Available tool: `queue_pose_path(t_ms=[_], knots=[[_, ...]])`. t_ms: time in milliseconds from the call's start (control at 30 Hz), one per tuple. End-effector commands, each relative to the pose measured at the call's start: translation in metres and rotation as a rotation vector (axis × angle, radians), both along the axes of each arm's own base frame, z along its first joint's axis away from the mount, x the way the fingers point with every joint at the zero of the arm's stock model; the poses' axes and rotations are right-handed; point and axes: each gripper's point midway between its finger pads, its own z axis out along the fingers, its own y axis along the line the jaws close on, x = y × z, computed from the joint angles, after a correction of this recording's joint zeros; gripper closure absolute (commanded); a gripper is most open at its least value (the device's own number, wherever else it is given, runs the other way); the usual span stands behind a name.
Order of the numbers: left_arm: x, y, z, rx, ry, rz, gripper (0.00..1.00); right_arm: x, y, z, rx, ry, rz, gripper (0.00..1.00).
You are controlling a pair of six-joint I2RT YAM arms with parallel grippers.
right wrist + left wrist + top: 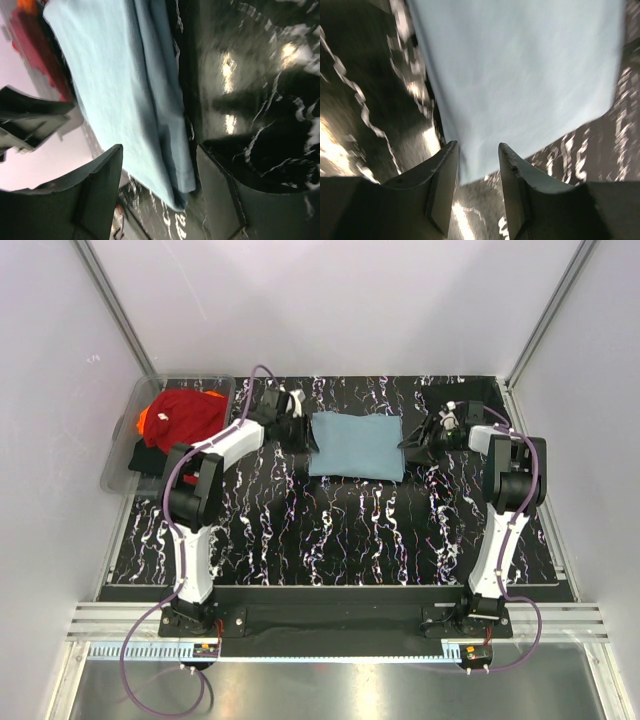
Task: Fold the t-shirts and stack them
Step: Fold the tshirt
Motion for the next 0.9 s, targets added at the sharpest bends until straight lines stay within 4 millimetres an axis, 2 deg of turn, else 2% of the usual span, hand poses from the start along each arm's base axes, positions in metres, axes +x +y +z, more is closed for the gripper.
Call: queue_pose_path(t_ms=[0, 233, 433, 467, 500, 567, 600, 667, 700, 733, 800, 833, 867], knots=[[-0.008, -0.003, 0.008, -0.016, -0.028, -0.035, 0.56, -0.006, 0.002, 0.009, -0.053, -0.062, 0.039, 0.31], [-0.025, -0.007, -0.028, 0.006, 0.049, -0.063, 0.54, -0.024, 0.009, -0.008, -0.088, -0.016, 0.082, 0.33], [-0.032, -0.006, -0.042, 0.017, 0.079, -0.071, 0.54, -0.048, 0.01, -0.016, -0.122, 0.022, 0.079, 0.39], [-0.033, -0.007, -0.043, 0.011, 0.084, -0.073, 0.57, -0.051, 0.01, -0.014, -0.12, 0.027, 0.075, 0.41], [-0.033, -0.008, -0.046, 0.005, 0.09, -0.078, 0.7, -0.052, 0.011, -0.013, -0.118, 0.028, 0.074, 0.43], [-0.035, -0.009, -0.048, 0.001, 0.1, -0.079, 0.84, -0.058, 0.013, -0.013, -0.105, 0.04, 0.074, 0.48], [-0.037, -0.008, -0.049, 0.002, 0.105, -0.078, 0.97, -0.061, 0.016, -0.012, -0.106, 0.044, 0.078, 0.55], [-0.039, -0.006, -0.049, 0.011, 0.107, -0.067, 1.0, -0.067, 0.016, -0.015, -0.122, 0.053, 0.077, 0.7], [-0.043, -0.002, -0.048, 0.017, 0.117, -0.056, 1.0, -0.069, 0.016, -0.016, -0.13, 0.059, 0.071, 0.86], [-0.045, 0.002, -0.05, 0.039, 0.123, -0.036, 1.0, -0.074, 0.014, -0.021, -0.138, 0.08, 0.061, 0.91], [-0.055, 0.008, -0.052, 0.054, 0.155, -0.009, 1.0, -0.079, 0.014, -0.018, -0.137, 0.088, 0.047, 0.99], [-0.058, 0.011, -0.052, 0.057, 0.162, 0.008, 1.0, -0.085, 0.014, -0.021, -0.145, 0.104, 0.037, 1.0], [-0.067, 0.014, -0.052, 0.06, 0.173, 0.014, 1.0, -0.086, 0.014, -0.015, -0.149, 0.091, 0.03, 1.0]])
